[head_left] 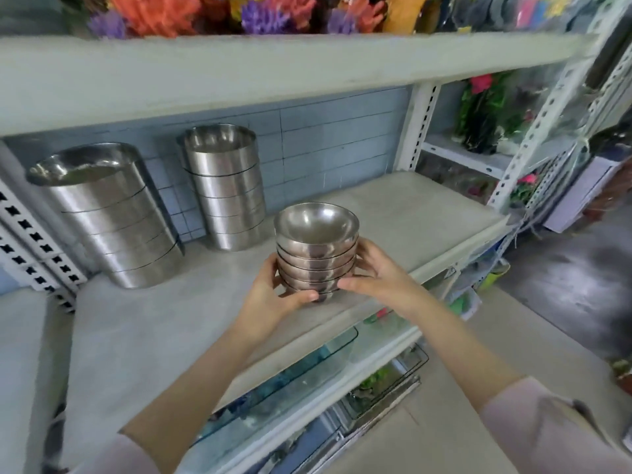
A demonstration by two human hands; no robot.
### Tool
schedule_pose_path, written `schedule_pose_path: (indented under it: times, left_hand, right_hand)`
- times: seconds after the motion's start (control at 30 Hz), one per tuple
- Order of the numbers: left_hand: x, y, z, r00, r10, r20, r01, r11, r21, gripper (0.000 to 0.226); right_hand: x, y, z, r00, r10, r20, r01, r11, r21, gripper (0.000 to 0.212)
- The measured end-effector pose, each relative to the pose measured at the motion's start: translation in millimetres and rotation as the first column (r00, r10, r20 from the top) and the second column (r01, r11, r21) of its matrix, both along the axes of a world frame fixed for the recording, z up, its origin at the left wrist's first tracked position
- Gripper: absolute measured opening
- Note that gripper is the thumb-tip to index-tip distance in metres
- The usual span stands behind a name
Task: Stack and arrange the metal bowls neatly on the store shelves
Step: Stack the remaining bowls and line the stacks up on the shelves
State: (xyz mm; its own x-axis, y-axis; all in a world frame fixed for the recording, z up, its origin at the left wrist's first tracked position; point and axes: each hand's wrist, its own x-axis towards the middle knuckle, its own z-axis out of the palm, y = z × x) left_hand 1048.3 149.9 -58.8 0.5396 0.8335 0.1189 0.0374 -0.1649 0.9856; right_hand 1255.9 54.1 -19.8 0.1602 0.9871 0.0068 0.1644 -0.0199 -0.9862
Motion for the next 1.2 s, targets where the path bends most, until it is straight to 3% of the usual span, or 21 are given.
schedule_pose_path:
  times: [0.1,0.27,0.37,0.57,0.83,1.0,1.2]
  left_hand:
    - [15.8,21.4,-7.9,0.999,0.032,-0.016,-0.032,0.999,0.003,0.08]
    - [35.5,46.1,-15.5,0.997,0.071,-0.025,-0.071,0.997,0.017,0.093]
    - [45.6,60.1,-16.5,0.992,0.114,-0.054,-0.114,0.993,0.018,0.092]
    - [64.1,88.1,-17.6,0.97,0.215,-0.112,-0.211,0.976,0.043,0.074]
    - [89.2,123.7,-18.7,0.915,0.354,-0.192,-0.351,0.935,0.049,0.079]
    - [104.0,140.4,-12.1,0.857,0.41,-0.312,-0.407,0.91,0.078,0.098]
    - [115.0,157.6,4.1,0.811,0.381,-0.445,-0.382,0.92,0.09,0.091]
  right_hand:
    - [18.7,26.4,-9.8,1.0,0.021,0.006,-0.021,1.0,-0.004,0.089]
    - [45.8,61.3,-13.4,0.996,0.051,0.074,-0.053,0.998,0.027,0.07]
    - [60.4,85.9,-12.6,0.987,0.08,0.136,-0.087,0.995,0.043,0.069]
    - [77.6,127.8,-21.5,0.99,0.087,0.109,-0.094,0.994,0.059,0.067]
    - [93.0,178.6,-33.5,0.993,0.119,0.013,-0.119,0.99,0.074,0.058]
    - [116.1,212.3,-43.8,0.982,0.188,0.009,-0.189,0.98,0.06,0.069]
    - [129.4,238.1,-40.6,0.965,0.263,0.004,-0.263,0.963,0.064,0.082]
